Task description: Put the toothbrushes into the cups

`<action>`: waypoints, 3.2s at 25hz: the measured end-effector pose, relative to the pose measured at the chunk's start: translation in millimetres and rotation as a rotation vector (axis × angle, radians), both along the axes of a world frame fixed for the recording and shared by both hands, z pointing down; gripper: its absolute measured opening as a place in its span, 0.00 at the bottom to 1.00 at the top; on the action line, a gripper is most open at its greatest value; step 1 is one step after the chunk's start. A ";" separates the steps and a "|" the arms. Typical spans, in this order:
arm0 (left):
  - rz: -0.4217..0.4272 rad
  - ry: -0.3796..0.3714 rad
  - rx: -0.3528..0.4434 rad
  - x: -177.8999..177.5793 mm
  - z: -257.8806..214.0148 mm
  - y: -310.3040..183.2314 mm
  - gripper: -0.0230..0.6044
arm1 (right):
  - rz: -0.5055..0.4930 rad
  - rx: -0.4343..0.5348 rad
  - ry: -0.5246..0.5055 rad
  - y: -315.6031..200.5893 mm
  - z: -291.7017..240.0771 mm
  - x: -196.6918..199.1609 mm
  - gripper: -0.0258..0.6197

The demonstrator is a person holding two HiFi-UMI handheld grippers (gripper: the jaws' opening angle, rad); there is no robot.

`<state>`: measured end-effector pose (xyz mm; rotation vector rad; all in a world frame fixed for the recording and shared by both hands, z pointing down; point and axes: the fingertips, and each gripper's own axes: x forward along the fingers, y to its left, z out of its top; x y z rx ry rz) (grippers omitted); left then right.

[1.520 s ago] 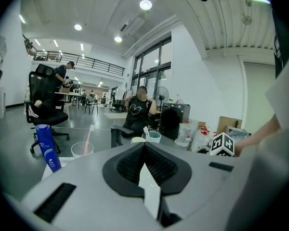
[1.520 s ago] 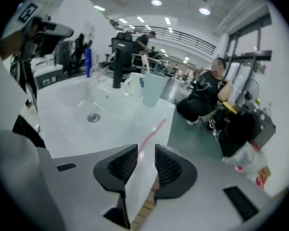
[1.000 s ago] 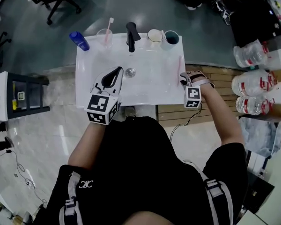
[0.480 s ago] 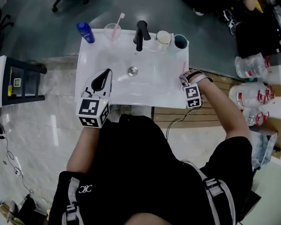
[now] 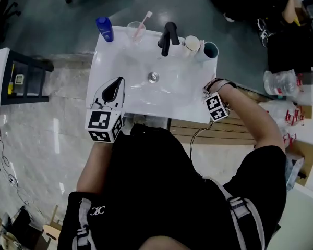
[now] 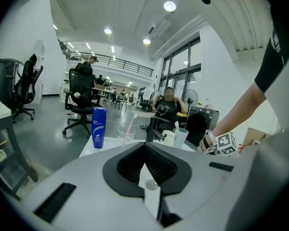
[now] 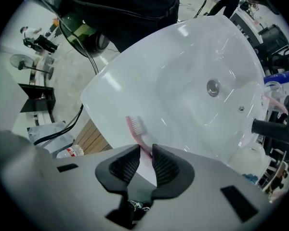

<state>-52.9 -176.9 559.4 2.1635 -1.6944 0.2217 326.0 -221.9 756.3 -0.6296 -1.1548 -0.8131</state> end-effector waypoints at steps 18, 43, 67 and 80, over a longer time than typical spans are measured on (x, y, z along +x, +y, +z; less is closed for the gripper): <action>0.072 -0.006 0.075 16.3 -33.1 -13.7 0.06 | 0.870 -0.012 -0.748 -36.2 -83.1 -86.1 0.10; 0.100 -0.066 0.135 20.2 -68.5 -19.3 0.06 | 1.399 0.487 -2.004 -150.5 -259.7 -135.6 0.10; 0.066 -0.108 0.127 2.0 -72.2 -20.1 0.06 | 1.644 0.493 -1.866 -168.0 -170.3 -148.4 0.10; 0.084 -0.078 0.132 3.0 -71.9 -26.0 0.06 | 1.641 0.417 -1.868 -161.6 -174.4 -155.9 0.31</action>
